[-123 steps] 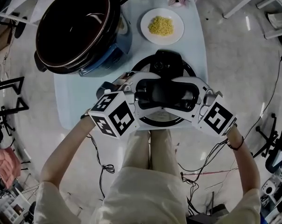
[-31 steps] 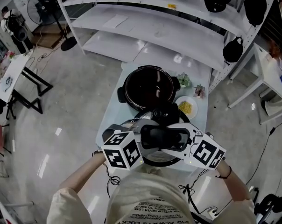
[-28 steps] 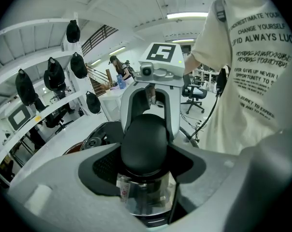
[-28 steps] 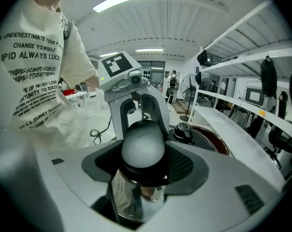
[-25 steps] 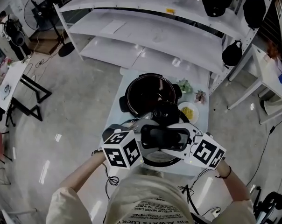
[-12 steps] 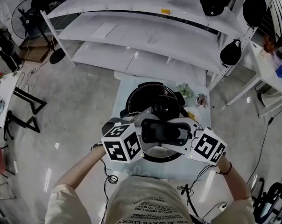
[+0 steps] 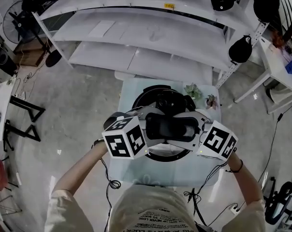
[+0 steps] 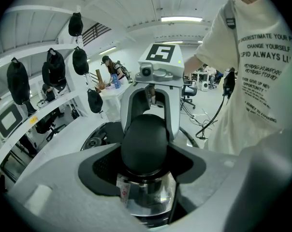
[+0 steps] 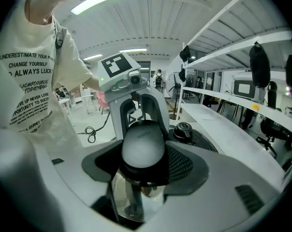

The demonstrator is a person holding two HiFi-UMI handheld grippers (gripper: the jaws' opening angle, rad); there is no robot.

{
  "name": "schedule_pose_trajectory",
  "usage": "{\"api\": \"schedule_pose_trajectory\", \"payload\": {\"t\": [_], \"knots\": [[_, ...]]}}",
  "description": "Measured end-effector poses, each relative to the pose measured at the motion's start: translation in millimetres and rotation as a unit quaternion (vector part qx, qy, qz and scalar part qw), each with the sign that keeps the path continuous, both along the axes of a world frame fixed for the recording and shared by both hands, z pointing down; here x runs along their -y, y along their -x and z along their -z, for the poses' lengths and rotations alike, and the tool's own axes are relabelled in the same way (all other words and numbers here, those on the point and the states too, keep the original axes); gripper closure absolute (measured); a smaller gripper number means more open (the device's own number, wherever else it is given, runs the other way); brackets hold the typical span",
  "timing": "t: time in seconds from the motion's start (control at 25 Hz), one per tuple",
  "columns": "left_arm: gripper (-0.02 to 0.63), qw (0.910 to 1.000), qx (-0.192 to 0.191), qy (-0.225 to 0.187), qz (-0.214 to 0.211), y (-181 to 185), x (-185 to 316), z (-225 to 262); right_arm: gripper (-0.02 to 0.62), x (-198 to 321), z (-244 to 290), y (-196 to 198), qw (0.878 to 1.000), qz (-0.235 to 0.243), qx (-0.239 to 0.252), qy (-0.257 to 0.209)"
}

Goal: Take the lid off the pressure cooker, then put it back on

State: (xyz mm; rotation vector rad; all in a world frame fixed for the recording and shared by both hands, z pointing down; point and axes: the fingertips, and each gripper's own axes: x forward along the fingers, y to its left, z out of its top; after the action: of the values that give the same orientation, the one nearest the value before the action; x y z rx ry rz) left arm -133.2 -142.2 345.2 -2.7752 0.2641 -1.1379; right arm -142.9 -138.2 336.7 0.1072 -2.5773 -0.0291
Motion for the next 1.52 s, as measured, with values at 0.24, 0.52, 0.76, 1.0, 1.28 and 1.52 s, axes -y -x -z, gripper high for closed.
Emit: {"api": "schedule_pose_trajectory", "payload": {"t": [0.24, 0.52, 0.76, 1.0, 1.28, 1.52], "knots": [[0.314, 0.9999, -0.002, 0.008, -0.007, 11, 23, -1, 0.321, 24, -2, 10, 1.000, -0.002, 0.001, 0.004], [0.314, 0.9997, -0.003, 0.020, -0.011, 16, 45, -6, 0.322, 46, -7, 16, 1.000, -0.009, -0.004, 0.016], [0.314, 0.9994, -0.003, 0.034, -0.010, 20, 59, -10, 0.322, 60, -10, 20, 0.999, -0.007, -0.005, 0.031], [0.314, 0.9989, -0.002, 0.047, -0.007, 19, 64, -15, 0.322, 65, -15, 19, 0.999, -0.005, -0.004, 0.045], [0.314, 0.9984, 0.001, 0.057, 0.001, 19, 68, -21, 0.322, 69, -21, 19, 0.998, 0.003, -0.002, 0.055], [0.314, 0.9978, 0.007, 0.065, 0.011, 19, 69, -25, 0.321, 71, -25, 19, 0.998, 0.013, 0.001, 0.062]]}}
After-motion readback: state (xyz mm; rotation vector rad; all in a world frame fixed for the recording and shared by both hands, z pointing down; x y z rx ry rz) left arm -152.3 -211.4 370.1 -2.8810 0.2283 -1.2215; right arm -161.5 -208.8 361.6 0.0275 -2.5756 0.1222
